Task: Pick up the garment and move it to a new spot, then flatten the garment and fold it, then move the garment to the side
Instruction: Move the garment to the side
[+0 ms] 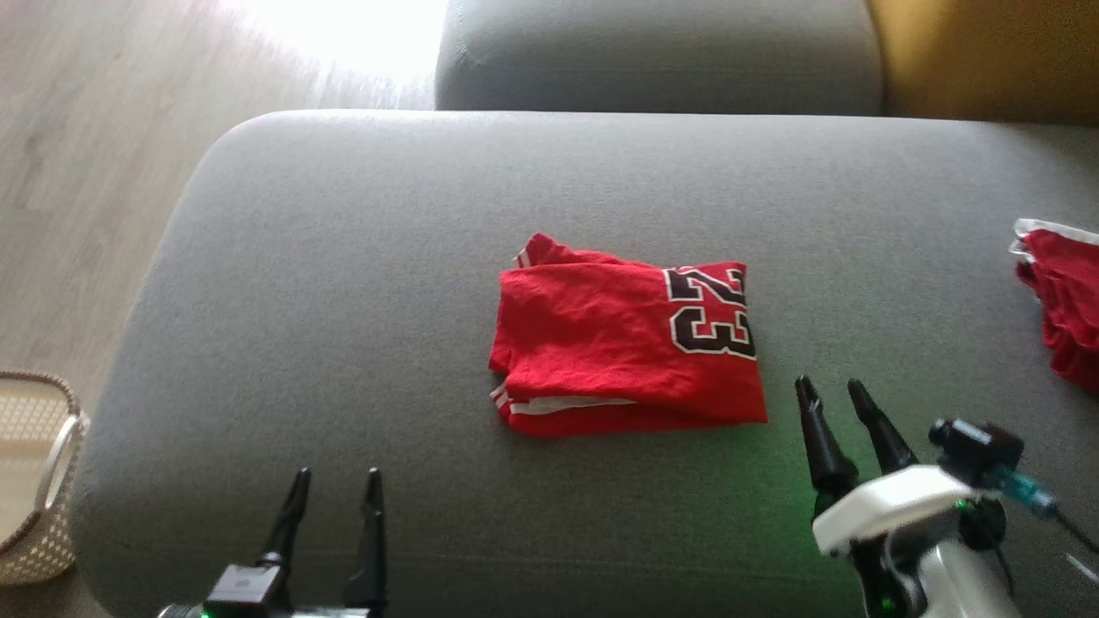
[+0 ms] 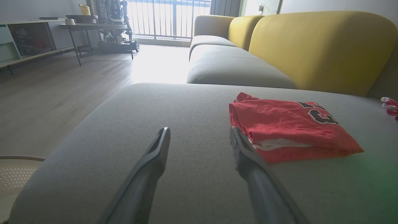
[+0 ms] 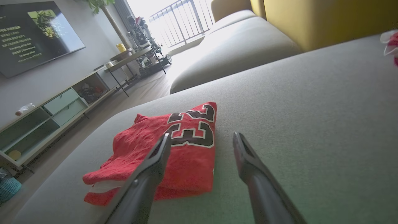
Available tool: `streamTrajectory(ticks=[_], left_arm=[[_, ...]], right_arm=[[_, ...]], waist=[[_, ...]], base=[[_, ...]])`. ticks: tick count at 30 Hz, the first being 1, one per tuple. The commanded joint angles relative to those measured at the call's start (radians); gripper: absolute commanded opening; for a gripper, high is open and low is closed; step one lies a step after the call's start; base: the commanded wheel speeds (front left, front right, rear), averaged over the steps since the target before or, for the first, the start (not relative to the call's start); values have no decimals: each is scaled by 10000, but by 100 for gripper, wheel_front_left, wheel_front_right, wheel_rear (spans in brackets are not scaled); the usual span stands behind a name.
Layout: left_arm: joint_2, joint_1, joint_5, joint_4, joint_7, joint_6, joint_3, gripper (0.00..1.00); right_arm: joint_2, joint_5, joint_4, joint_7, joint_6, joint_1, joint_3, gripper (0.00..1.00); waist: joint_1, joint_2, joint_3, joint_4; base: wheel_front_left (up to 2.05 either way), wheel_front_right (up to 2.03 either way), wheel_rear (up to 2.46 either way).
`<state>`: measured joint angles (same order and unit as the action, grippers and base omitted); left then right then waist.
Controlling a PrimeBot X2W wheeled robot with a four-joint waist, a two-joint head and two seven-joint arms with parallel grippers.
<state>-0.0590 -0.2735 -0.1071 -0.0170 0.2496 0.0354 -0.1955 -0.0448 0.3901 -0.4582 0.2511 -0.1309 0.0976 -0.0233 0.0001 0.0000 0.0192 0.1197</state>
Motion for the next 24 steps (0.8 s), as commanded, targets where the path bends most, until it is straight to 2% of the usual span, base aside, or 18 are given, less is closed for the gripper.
streamTrajectory(ticks=[1,11,18,24], left_arm=[[85,624,81,-389,122,49,130,100],[86,885,31,-299,122,-122,-413,100],[87,1281,48,-261,122,-192,-734,100],[87,1447,147,-161,122,-210,-1050,100]], right_arm=[[-55,335,-204,106,2,854,-172,100],[-55,1661,-3864,-49,2,3326,-429,100],[-273,2585,-5316,-494,2,4489,-455,100],[-352,3224,-5974,-846,2,4929,-703,100]], waist=[[-1,0,-85,163],[-1,0,-514,733],[-1,0,-1007,1100],[-1,0,-1196,1303]], base=[[0,0,0],[0,0,0],[0,0,0],[0,0,0]])
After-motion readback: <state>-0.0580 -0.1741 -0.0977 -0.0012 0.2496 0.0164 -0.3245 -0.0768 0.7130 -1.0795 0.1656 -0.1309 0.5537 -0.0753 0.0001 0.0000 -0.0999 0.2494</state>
